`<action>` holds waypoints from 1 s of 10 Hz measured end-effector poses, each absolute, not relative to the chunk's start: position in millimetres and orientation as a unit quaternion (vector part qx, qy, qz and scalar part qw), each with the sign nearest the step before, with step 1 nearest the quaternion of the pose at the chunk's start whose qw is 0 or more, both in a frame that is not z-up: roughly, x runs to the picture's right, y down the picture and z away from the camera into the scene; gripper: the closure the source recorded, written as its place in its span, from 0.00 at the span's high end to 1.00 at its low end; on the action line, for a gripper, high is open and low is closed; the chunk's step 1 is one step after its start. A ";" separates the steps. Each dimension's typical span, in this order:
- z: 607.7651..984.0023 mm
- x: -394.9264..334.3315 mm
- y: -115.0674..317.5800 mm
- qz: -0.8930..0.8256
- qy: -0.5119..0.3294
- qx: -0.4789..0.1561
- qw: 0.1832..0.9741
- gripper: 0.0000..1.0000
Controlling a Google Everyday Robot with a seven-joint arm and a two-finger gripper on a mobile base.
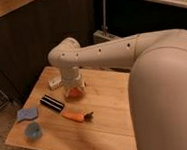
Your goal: Drag the ceramic bowl in a circle
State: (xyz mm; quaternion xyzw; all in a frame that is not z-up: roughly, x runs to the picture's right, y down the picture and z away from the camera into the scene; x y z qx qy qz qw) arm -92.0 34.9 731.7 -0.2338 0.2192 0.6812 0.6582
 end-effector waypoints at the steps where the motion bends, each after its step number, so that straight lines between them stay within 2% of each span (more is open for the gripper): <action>1: 741.0 -82.8 18.6 0.688 0.222 -0.222 0.654 0.65; 5: 788.1 -55.4 -38.2 0.710 0.214 -0.193 0.642 0.65; 10: 852.3 -52.5 -16.5 0.706 0.212 -0.230 0.635 0.65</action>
